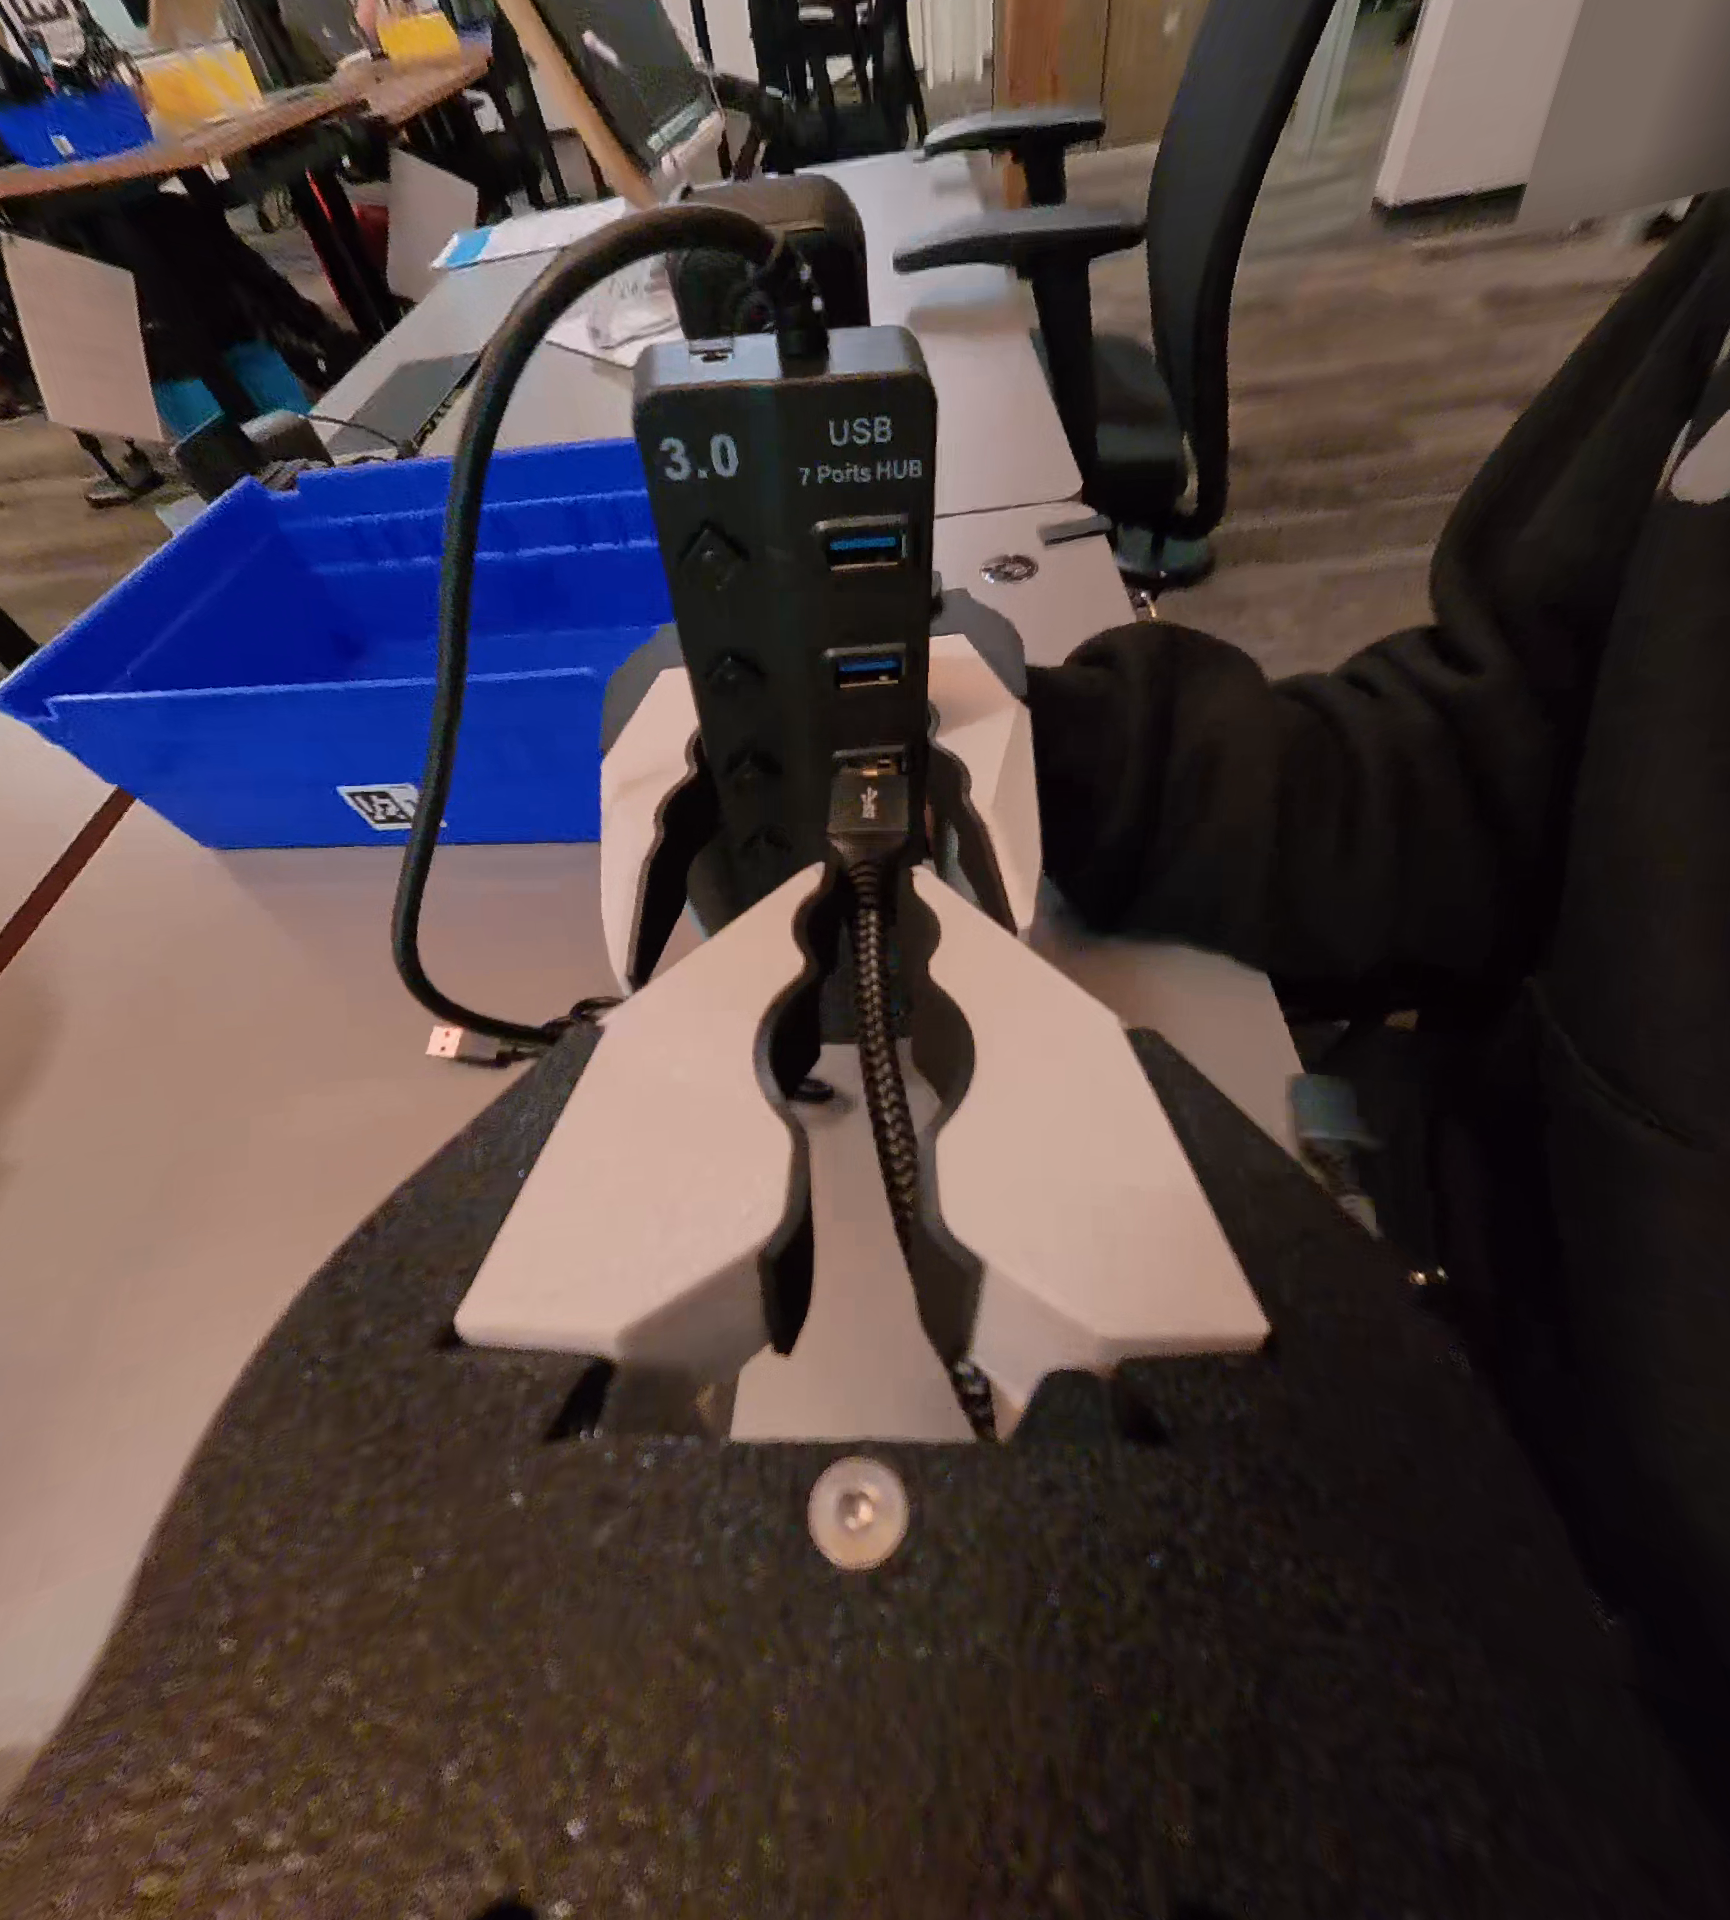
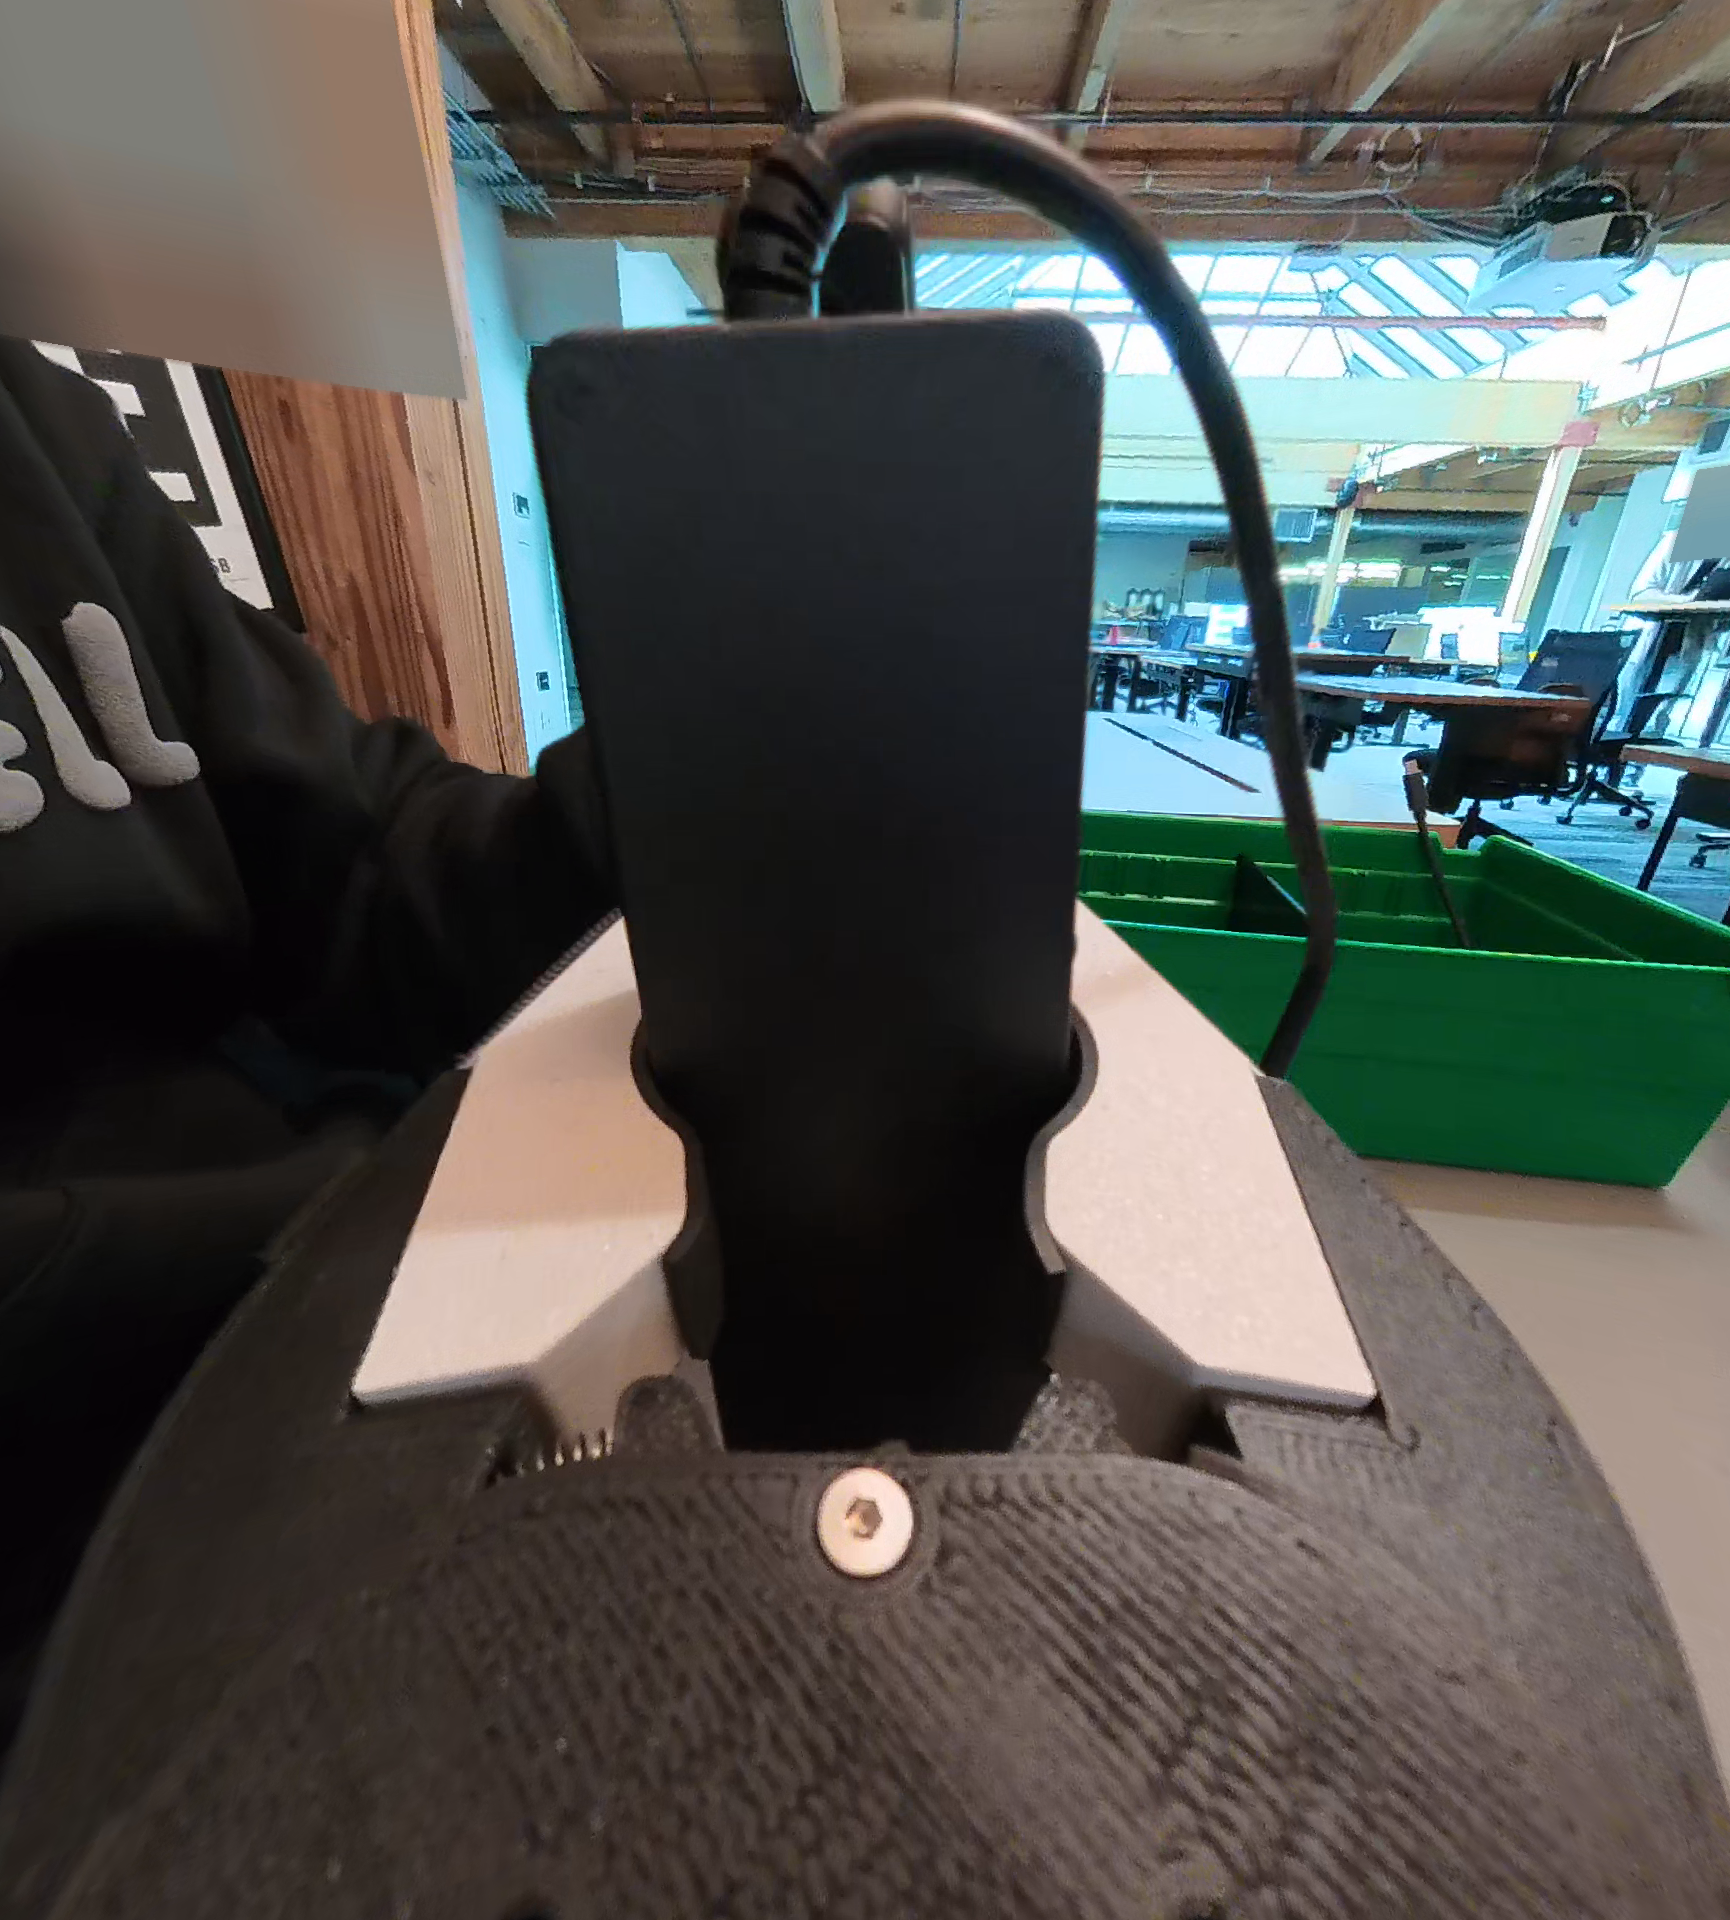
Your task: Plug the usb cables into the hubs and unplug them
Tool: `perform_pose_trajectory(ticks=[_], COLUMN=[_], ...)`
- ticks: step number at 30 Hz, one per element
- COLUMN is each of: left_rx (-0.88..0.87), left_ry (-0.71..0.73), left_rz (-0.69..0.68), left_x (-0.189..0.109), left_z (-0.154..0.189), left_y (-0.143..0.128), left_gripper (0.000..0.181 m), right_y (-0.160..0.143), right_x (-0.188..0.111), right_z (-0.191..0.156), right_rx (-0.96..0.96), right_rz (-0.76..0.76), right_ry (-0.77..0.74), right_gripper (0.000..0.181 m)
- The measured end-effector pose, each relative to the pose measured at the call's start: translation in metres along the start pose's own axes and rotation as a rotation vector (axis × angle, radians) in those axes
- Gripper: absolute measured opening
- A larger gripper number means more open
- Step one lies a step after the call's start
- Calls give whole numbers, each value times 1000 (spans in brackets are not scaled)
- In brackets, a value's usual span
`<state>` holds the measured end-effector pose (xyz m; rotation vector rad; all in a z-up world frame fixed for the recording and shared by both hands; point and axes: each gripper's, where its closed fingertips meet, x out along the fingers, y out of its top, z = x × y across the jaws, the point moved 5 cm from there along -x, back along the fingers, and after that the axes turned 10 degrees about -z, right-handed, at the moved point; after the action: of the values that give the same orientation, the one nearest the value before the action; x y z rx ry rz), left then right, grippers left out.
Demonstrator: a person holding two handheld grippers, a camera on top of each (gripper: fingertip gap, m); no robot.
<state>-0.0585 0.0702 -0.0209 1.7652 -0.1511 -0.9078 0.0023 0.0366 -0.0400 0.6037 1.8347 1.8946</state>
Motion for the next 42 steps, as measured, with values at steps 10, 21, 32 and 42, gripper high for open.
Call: perform_pose_trajectory(ticks=[10, 21, 32, 42], left_rx=[-5, -4, -33, -1], left_ry=[7, 25, 20, 5], left_rz=[49, 13, 80, -34], left_x=[0, -2, -5, -6], left_z=[0, 1, 2, 4], left_y=[-2, -9, -8, -12], left_gripper=[6, 6, 5, 5], right_y=[-3, -3, -13, -14], right_x=[1, 3, 13, 17], right_z=[1, 0, -2, -4], right_rx=[-14, 13, 15, -9], right_rz=[-24, -29, -106, -122], right_ry=[-16, -3, 13, 14], right_gripper=[65, 66, 66, 65])
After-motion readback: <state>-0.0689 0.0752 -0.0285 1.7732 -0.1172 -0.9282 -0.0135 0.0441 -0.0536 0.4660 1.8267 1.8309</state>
